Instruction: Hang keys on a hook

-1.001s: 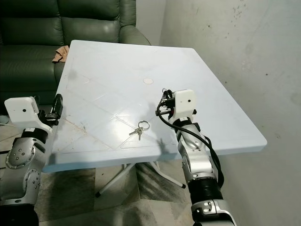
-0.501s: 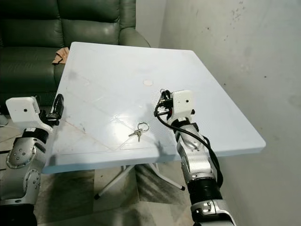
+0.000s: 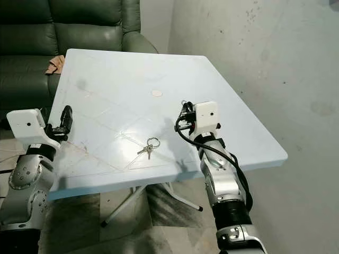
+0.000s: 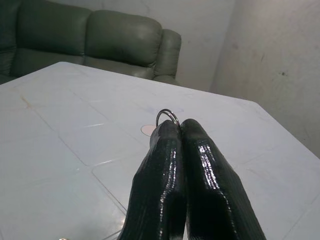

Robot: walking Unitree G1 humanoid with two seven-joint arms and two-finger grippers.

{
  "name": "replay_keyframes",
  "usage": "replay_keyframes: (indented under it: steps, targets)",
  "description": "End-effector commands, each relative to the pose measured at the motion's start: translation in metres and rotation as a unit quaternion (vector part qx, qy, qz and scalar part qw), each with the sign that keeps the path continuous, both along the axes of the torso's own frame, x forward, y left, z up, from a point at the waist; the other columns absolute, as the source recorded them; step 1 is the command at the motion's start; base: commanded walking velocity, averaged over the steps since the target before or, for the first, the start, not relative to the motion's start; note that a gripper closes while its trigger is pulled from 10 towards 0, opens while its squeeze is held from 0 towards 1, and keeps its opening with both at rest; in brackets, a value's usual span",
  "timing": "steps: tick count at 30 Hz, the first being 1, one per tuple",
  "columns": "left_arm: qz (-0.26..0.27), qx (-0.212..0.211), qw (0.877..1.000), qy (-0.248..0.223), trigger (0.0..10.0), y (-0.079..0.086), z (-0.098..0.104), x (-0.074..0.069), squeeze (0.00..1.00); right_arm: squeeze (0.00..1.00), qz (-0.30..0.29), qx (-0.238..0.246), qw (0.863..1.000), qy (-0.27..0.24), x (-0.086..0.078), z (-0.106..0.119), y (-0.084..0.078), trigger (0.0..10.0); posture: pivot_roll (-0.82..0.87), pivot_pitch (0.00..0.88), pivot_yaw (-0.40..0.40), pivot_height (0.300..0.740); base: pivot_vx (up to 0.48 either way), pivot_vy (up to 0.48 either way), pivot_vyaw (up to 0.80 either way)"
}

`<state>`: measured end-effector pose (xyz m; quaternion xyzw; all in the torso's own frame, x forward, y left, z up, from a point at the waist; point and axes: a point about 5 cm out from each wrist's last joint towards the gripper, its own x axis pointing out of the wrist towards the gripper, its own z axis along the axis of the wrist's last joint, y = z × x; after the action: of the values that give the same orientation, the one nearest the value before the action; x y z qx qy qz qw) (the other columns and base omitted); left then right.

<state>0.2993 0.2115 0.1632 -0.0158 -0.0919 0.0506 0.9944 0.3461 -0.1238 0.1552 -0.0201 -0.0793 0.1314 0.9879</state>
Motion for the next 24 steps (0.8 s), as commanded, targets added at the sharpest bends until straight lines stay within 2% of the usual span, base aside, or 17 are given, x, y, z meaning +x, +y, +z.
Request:
replay_keyframes:
  steps: [1,5,12,15,24]
  targets:
    - [-0.001,0.001,1.000,0.001,10.0,-0.0021,0.0004,0.0026,0.00,0.00,-0.004,-0.009,1.000,0.000,-0.0004,0.0006,-0.0043,10.0,-0.07,0.000,-0.077,0.740,0.000,0.000,-0.74]
    - [-0.012,-0.015,1.000,0.003,10.0,-0.0044,0.0003,0.0036,0.00,0.00,-0.005,-0.009,1.000,0.000,-0.0006,0.0007,-0.0048,10.0,-0.07,0.000,-0.076,0.740,0.000,0.000,-0.74]
    - [-0.010,-0.018,1.000,0.003,10.0,-0.0039,-0.0001,0.0042,0.00,0.00,-0.006,-0.009,1.000,-0.001,-0.0008,0.0012,-0.0053,10.0,-0.08,0.000,-0.076,0.740,0.000,0.421,-0.74]
    - [-0.006,-0.013,1.000,0.006,10.0,-0.0038,-0.0006,0.0042,0.00,0.00,-0.006,-0.010,1.000,0.000,-0.0016,0.0006,-0.0058,10.0,-0.08,0.000,-0.079,0.740,0.000,0.000,-0.74]
    - [0.008,-0.033,0.999,0.019,10.0,-0.0019,-0.0029,0.0044,0.00,0.00,-0.006,-0.011,1.000,0.002,-0.0015,0.0003,-0.0064,10.0,-0.07,0.000,-0.083,0.740,0.000,0.000,-0.74]
